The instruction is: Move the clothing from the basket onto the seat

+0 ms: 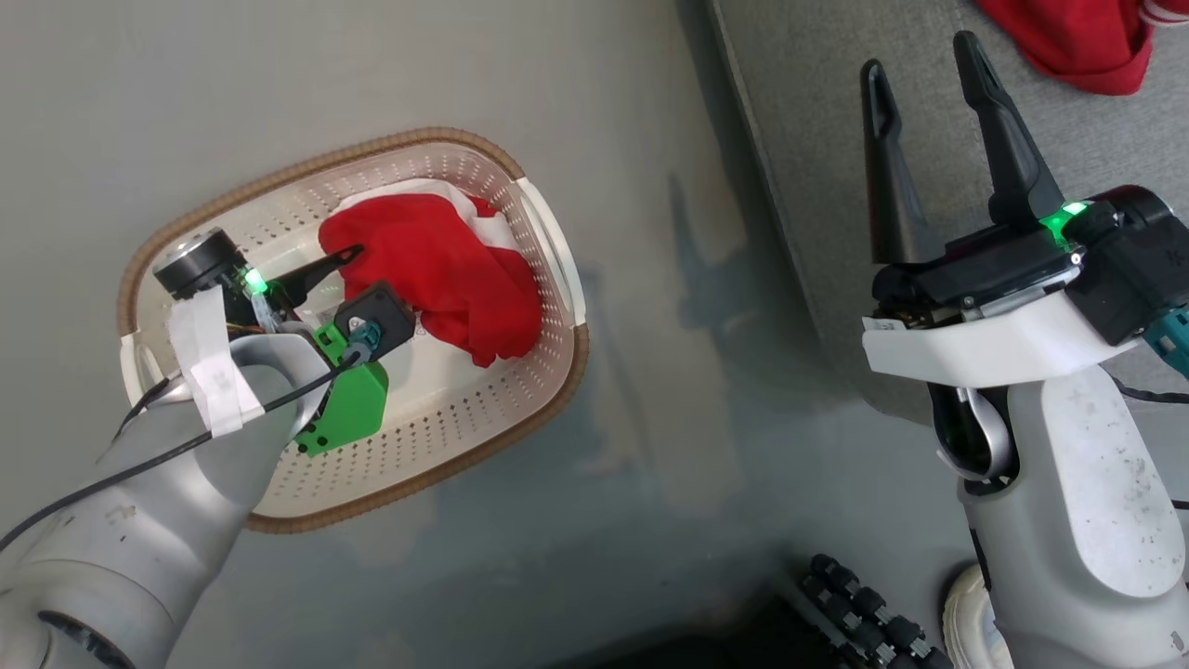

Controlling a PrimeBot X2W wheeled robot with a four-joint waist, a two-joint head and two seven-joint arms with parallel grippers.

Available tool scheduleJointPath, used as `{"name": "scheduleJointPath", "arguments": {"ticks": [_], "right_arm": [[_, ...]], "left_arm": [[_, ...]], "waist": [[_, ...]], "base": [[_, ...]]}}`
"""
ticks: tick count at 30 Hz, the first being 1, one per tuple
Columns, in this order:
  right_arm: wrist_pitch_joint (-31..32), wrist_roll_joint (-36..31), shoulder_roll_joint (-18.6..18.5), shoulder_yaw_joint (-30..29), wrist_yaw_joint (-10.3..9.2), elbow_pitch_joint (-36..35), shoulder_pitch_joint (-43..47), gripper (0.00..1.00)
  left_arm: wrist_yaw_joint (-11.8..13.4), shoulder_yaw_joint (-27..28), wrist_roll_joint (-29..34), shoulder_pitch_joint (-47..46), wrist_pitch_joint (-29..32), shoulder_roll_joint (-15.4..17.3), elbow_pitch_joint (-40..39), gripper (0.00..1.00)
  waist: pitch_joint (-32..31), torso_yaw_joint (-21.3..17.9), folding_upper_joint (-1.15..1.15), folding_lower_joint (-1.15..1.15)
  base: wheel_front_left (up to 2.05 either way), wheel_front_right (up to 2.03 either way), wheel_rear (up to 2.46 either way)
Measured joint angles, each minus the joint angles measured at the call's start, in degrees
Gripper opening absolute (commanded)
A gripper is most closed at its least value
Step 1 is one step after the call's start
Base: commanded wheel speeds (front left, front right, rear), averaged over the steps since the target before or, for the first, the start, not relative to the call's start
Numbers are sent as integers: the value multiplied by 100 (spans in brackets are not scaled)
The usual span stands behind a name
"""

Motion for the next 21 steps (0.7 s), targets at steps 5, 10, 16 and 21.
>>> {"name": "scheduleJointPath", "arguments": {"ticks": [5, 10, 16, 21], "right_arm": [[0, 12, -1, 26, 0, -102, -150, 100], [1, 15, 0, 21, 0, -209, -186, 100], [0, 87, 0, 5, 0, -297, -201, 100], [0, 133, 0, -20, 0, -393, -190, 100]], "left_arm": [[-1, -460, -36, -356, 4, -25, 372, 100], [-1, -711, -107, -697, 30, -57, 611, 100], [-1, -910, -66, -939, 22, -83, 780, 100], [-1, -987, 46, -1173, 13, -71, 879, 100]], "waist": [[404, -52, 0, 0], [747, -97, 0, 0], [1118, -153, 0, 0], [1365, -206, 0, 0]], "base": [[0, 0, 0], [0, 0, 0], [0, 0, 0], [0, 0, 0]]}}
